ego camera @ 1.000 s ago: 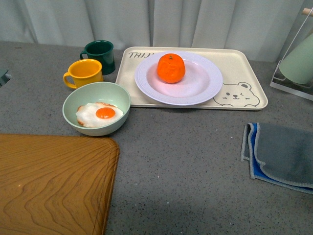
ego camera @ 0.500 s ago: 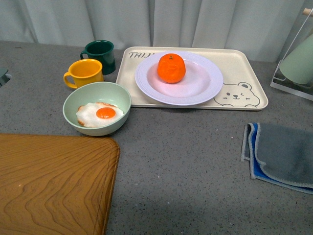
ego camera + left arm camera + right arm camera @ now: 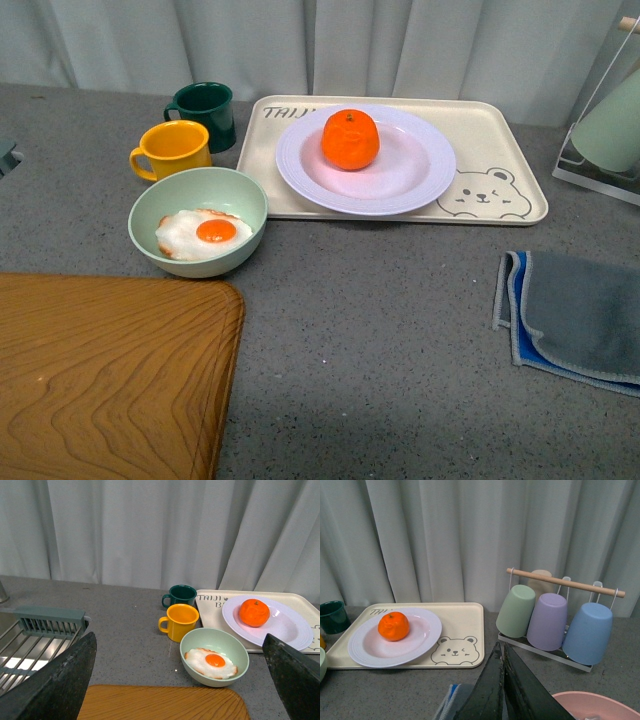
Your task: Place orange and plate with both arms
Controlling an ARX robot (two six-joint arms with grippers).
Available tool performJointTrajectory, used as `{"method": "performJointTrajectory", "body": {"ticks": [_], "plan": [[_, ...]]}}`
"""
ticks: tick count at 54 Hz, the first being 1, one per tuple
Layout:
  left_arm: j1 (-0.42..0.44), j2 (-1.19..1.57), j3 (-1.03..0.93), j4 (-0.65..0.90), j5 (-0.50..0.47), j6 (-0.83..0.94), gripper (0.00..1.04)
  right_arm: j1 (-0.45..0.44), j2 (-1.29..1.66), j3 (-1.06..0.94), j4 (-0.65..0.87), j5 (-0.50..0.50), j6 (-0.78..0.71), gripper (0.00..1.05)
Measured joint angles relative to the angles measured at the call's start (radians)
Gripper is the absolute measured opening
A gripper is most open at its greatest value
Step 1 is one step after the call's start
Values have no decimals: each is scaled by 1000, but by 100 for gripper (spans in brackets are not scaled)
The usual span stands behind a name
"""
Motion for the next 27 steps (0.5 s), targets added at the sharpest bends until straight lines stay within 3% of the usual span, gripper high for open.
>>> {"method": "performJointTrajectory", "body": {"ticks": [3,7,17,27], "plan": [[0,0,0,0,0,0,98,0,-23,0,-24,0,0,1],[0,0,0,0,-1,0,98,0,-149,1,-181,0,0,1],[0,0,0,0,0,0,98,0,-182,1,-190,0,-2,2],[0,0,0,0,0,0,98,0,-183,1,-190,0,-2,43]]}}
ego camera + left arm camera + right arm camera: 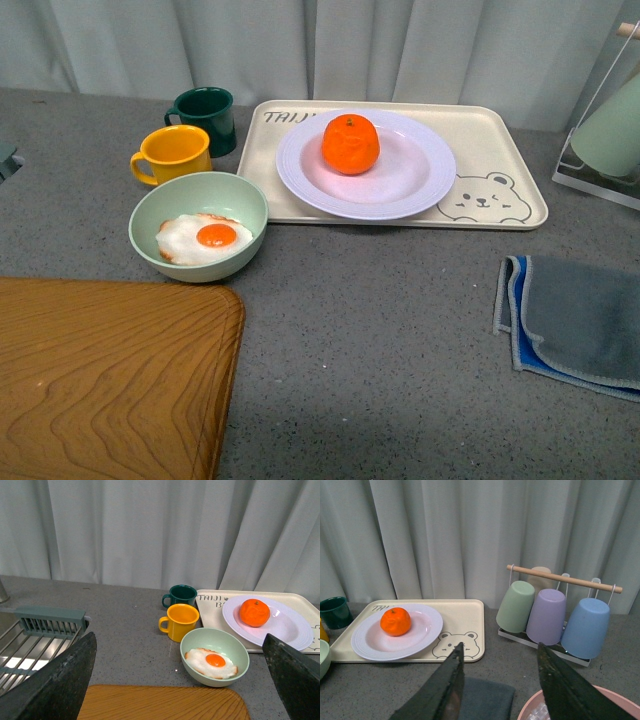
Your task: Place orange and plate with both arms
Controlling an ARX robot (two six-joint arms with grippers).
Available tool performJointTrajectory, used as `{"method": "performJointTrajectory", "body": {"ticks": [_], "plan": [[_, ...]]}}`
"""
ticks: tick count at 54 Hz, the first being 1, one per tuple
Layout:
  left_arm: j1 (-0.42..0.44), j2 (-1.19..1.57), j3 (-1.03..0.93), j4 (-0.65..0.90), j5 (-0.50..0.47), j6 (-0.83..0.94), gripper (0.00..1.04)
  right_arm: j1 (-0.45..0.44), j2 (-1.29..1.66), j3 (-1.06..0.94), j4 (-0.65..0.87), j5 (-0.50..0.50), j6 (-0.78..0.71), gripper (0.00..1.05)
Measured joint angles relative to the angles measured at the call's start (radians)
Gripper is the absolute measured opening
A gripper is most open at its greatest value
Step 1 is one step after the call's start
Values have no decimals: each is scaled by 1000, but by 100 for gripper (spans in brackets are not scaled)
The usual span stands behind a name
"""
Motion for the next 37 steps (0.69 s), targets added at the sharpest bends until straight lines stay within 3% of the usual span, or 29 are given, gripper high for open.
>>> {"method": "performJointTrajectory", "body": {"ticks": [8,15,37], "plan": [[0,0,0,0,0,0,98,0,0,0,0,0,0,78],[0,0,0,0,0,0,98,0,0,0,0,0,1,97],[0,0,0,0,0,0,98,0,0,0,0,0,0,95]]}}
